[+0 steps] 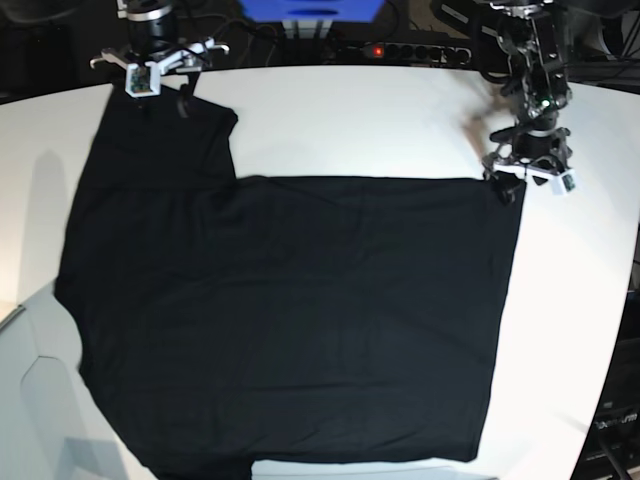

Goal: Fold the T-shirt properly
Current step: 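Lower both grippers onto the shirt's shoulder corners and grasp them, then lift the shoulder corners with both grippers and pull them toward the robot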

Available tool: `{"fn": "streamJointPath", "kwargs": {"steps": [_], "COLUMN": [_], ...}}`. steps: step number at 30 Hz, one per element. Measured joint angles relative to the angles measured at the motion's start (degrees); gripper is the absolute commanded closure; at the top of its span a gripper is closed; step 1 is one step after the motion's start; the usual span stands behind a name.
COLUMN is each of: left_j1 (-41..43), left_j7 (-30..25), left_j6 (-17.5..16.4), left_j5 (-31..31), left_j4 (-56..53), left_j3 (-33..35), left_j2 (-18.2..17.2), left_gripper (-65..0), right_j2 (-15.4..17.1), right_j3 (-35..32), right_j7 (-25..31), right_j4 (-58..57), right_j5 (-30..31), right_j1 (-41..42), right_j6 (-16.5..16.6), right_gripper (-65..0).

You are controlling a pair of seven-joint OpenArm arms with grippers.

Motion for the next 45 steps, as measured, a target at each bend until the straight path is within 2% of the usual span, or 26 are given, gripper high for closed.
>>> {"fn": "streamJointPath", "kwargs": {"steps": [7, 8, 12, 13, 15, 16, 23, 24, 27, 29, 34, 38, 41, 45], "left_j1": [-1.68, -2.08, -3.34, -3.3, -3.28, -3.26, -1.38, -0.7, 0.26, 1.44, 3.37, 3.45, 3.43, 3.43], "left_j7": [-0.17, -0.68, -1.2, -1.27, -0.81, -0.79, -0.87, -0.81, 0.13, 0.48, 1.16, 1.31, 1.31, 1.33], "left_j6": [0.02, 0.04, 0.02, 0.0, 0.0, 0.0, -0.39, -0.42, -0.24, -0.24, -0.39, -0.35, -0.37, -0.35], "left_j5": [0.09, 0.11, -0.07, -0.07, -0.07, -0.07, -0.28, -0.31, -0.24, -0.11, -0.31, -0.28, -0.31, -0.28], "left_j4": [-1.84, -2.43, -3.37, -3.17, -2.99, -2.99, -1.88, -1.33, 0.0, 1.18, 2.49, 2.56, 2.56, 2.58], "left_j3": [0.26, 0.85, 2.62, 2.62, 2.62, 2.6, 2.23, 2.23, 2.21, 2.29, 0.26, 0.07, 0.09, 0.07], "left_j2": [-0.02, -0.04, -0.2, -0.17, -0.17, -0.17, -0.17, -0.17, -0.17, -0.09, 0.2, 0.11, 0.13, 0.13], "left_gripper": [-17.7, -15.4, -13.3, -11.0, -1.9, 0.0, -0.1, -0.1, -0.1, -0.1, -0.1, -0.1, -0.1, -0.1], "right_j2": [-0.13, -0.13, -0.13, -0.11, -0.11, -0.13, -0.11, -0.11, -0.83, -2.14, -3.34, -3.32, -2.01, -0.96], "right_j3": [1.84, 1.81, 1.73, 1.73, 1.99, 2.49, 7.23, 8.22, 12.0, 15.5, 22.84, 26.16, 26.34, 26.67], "right_j7": [-0.02, 0.0, -0.02, -0.02, 0.02, -0.02, -0.33, -1.97, -9.2, -12.81, -22.95, -25.99, -29.53, -29.05], "right_j4": [-0.04, -0.04, -0.07, -0.11, -0.11, -0.11, -0.72, -1.29, -2.99, -3.72, -3.93, -4.9, -7.82, -11.56], "right_j5": [0.0, 0.0, 0.0, 0.0, 0.0, 0.0, 0.02, 0.02, 3.21, 5.51, 5.62, 5.79, 5.95, 5.86], "right_j1": [0.0, 0.0, -0.04, 0.0, 0.02, 0.0, 1.99, 3.06, 7.23, 10.47, 17.66, 21.38, 22.71, 22.69], "right_j6": [0.0, 0.0, 0.0, 0.0, 0.0, 0.02, 0.04, 0.83, 7.56, 9.92, 15.96, 16.37, 16.63, 16.63], "right_gripper": [-35.1, -35.1, -35.3, -35.5, -35.6, -35.6, -35.6, -35.6, -35.6, -35.6, -35.6, -35.6, -35.6, -35.6]}}
